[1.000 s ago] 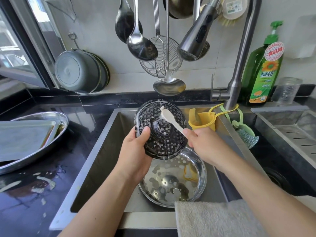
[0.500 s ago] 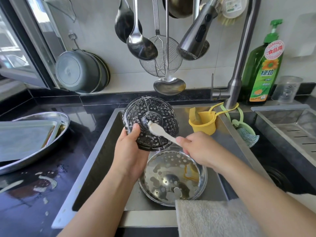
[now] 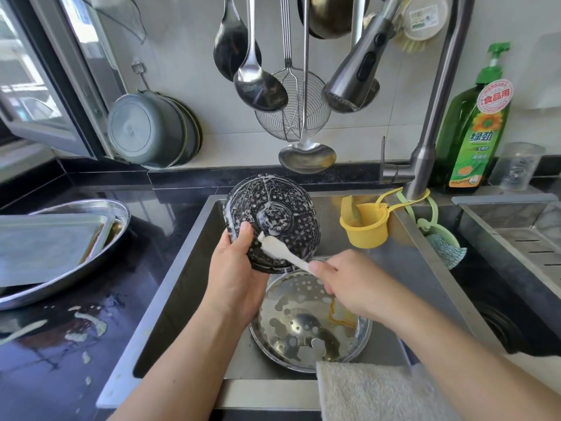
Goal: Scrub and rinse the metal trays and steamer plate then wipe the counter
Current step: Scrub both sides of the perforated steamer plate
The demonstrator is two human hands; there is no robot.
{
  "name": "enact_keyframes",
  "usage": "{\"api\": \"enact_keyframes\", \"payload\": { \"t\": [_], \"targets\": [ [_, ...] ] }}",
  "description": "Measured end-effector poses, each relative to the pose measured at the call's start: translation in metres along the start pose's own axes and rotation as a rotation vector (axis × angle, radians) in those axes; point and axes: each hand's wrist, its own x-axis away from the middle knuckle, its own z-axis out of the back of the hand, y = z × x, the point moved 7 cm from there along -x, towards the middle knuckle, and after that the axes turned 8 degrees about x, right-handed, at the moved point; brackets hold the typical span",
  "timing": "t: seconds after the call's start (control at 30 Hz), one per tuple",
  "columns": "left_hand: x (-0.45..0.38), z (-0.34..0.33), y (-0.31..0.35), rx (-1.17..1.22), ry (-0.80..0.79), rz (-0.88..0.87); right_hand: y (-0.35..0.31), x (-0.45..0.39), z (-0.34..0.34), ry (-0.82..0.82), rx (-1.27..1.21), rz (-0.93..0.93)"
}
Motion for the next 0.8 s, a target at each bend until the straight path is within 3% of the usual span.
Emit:
{"api": "enact_keyframes", "payload": {
  "t": [0.2,0.37,0.53,0.67,0.8],
  "targets": [
    [0.000,-0.007,-0.004,-0.056,-0.084,0.014,0.013,-0.002,0.007,0.041,0.012,-0.039],
    [0.014,-0.023,-0.021,-0.128,-0.191,0.115,-0.009,-0.006,0.011,0.178,-0.002,0.005],
    [0.002,-0.014,-0.005,-0.018,-0.125,0.050,0.012,0.000,0.000,-0.009,0.045,-0.019],
    [0.009,-0.020,-0.019,-0.057,-0.181,0.112,-0.011,-0.005,0.002,0.112,-0.063,0.059],
    [0.006,-0.019,-0.015,0.022,-0.196,0.190,-0.011,0.000,-0.008,0.009,-0.077,0.080]
  ]
}}
